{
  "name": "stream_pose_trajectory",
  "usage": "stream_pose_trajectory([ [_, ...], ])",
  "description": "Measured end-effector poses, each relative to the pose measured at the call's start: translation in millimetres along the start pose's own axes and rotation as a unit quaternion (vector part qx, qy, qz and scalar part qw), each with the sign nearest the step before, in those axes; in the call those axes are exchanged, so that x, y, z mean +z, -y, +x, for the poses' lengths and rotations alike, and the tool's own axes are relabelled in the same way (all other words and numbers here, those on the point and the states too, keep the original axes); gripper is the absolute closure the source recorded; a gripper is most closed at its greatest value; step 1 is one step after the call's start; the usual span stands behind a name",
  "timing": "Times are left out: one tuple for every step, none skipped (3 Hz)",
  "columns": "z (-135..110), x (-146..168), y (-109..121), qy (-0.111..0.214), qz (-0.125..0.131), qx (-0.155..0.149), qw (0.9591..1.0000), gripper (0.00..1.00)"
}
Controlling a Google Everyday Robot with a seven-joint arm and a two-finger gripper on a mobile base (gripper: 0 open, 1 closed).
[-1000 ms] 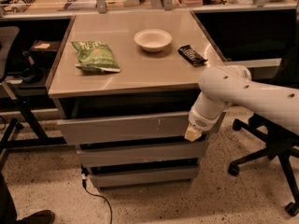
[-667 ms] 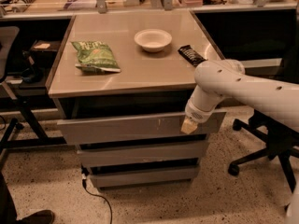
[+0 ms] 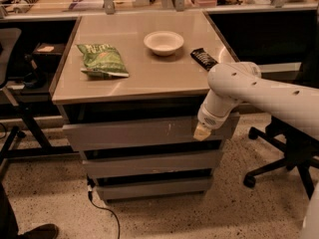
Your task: Close top drawer
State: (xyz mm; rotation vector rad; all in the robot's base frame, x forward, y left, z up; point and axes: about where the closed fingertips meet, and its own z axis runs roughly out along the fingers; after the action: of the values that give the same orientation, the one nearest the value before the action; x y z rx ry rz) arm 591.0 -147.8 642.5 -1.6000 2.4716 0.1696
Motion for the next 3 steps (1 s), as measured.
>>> stream_pose_trajectory([
  [0.0, 0.0, 0.0, 0.000, 0.000, 0.000, 1.0000, 0.57],
  [0.0, 0.1, 0.0, 0.000, 0.000, 0.000, 1.0000, 0.34],
  [0.0, 0.1, 0.0, 0.000, 0.000, 0.000, 1.0000, 0.11],
])
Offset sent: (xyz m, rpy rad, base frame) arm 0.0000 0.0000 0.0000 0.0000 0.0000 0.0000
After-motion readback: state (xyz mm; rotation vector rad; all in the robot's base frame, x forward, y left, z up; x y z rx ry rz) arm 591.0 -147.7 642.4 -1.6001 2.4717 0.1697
